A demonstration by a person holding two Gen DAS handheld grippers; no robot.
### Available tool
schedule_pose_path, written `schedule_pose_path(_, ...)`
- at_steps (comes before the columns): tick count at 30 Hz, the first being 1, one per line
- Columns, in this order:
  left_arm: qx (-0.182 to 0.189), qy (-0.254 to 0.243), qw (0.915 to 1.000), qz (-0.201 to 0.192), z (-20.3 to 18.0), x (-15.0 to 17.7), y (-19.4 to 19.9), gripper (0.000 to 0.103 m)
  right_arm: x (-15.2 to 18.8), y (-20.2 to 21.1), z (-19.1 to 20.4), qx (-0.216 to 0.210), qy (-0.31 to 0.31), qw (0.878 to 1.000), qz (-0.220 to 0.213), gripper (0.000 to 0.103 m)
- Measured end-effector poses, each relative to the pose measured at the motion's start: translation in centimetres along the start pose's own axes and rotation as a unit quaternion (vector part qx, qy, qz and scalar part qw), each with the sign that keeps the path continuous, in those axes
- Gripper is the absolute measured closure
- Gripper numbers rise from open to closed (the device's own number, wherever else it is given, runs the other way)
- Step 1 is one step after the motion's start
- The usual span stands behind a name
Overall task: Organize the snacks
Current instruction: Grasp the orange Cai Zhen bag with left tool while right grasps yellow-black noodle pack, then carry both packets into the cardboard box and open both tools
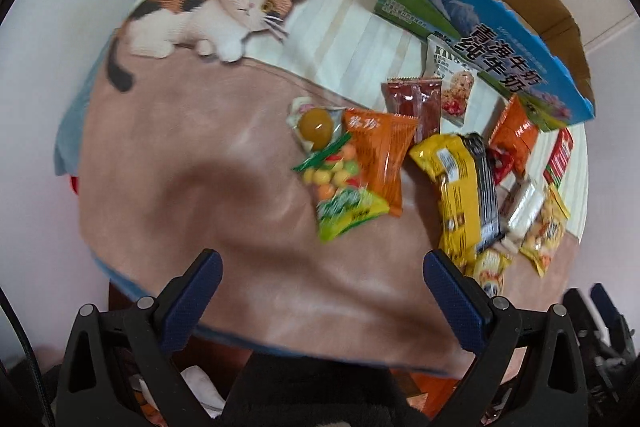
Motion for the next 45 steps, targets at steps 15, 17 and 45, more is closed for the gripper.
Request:
schedule_pose_path(15, 0.019, -0.051, 0.996, 0.071, -4.1, -5.4, -10.2, 0.008, -2.6, -19.2, 3.1, -0.055, 0.093, 0.977, 0.184, 0.0)
schedule_pose_path(17, 0.032, -0.063, 0.9953, 0.066, -4.8, -5.7, -10.3, 0.008, -2.4, -20.2, 3.2, -0.046, 0.104, 0.975, 0.192, 0.0)
schedule_pose_path(45, -0.009, -0.152, 0.9864, 0.062, -4.6, -0.8, -12.6, 0.044, -1.4, -20.5, -0.4, -0.089, -0.21, 0.954, 0.196, 0.011)
Point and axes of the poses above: each gripper's, at about its wrist camera, not at the fingertips, and y roughly against the way its jaws point, z to its left, x to its underside, the point moved 8 cm from there along -y, roughly the way its jaws point, and after that the axes turned 9 degrees about -x, right-handed, at the moved point
